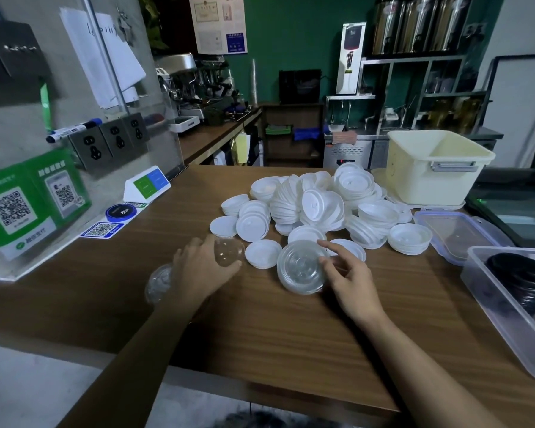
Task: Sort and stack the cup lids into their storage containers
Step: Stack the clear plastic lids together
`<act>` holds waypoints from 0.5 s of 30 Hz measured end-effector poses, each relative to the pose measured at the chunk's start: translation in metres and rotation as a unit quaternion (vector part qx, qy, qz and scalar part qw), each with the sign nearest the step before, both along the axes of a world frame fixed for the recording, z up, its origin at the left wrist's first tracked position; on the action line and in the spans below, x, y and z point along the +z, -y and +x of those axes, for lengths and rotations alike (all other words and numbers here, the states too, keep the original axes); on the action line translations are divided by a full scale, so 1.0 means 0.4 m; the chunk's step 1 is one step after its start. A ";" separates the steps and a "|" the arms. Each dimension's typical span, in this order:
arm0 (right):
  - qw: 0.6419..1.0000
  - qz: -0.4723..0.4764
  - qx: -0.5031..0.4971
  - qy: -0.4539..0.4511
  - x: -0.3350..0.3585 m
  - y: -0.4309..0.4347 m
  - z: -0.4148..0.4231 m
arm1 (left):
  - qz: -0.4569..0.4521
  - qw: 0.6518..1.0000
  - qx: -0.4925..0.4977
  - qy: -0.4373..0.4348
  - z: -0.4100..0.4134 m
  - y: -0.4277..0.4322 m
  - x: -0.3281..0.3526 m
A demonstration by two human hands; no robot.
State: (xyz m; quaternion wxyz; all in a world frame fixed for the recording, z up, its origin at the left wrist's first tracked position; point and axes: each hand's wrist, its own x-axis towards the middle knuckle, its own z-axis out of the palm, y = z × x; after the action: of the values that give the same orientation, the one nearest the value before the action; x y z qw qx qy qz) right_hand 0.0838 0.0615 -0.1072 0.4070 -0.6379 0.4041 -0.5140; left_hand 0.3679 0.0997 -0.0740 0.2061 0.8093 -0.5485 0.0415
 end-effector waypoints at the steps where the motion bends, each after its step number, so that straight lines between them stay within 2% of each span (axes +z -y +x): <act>1: 1.000 0.001 0.002 0.001 -0.001 0.001 0.001 | -0.026 1.000 -0.001 -0.007 -0.003 -0.004 0.001; 6: 1.000 -0.001 0.005 0.001 -0.003 0.002 0.000 | -0.119 0.992 -0.024 -0.026 -0.035 -0.042 0.021; 8: 1.000 0.002 0.007 0.003 -0.004 0.004 0.000 | -0.157 0.979 -0.109 -0.069 -0.067 -0.064 0.022; 11: 1.000 0.000 0.017 0.004 0.001 -0.002 0.003 | -0.149 0.949 -0.259 -0.097 -0.139 -0.085 0.009; 15: 0.999 0.011 0.051 0.014 0.007 -0.017 0.004 | -0.135 0.932 -0.321 -0.102 -0.204 -0.078 -0.029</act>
State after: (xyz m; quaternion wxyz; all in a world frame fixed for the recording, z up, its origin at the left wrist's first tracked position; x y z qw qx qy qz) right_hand 0.0854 0.0685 -0.1043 0.4455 -0.6456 0.3708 -0.4973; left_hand 0.2861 0.1311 -0.0854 0.3709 0.5548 -0.7438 -0.0362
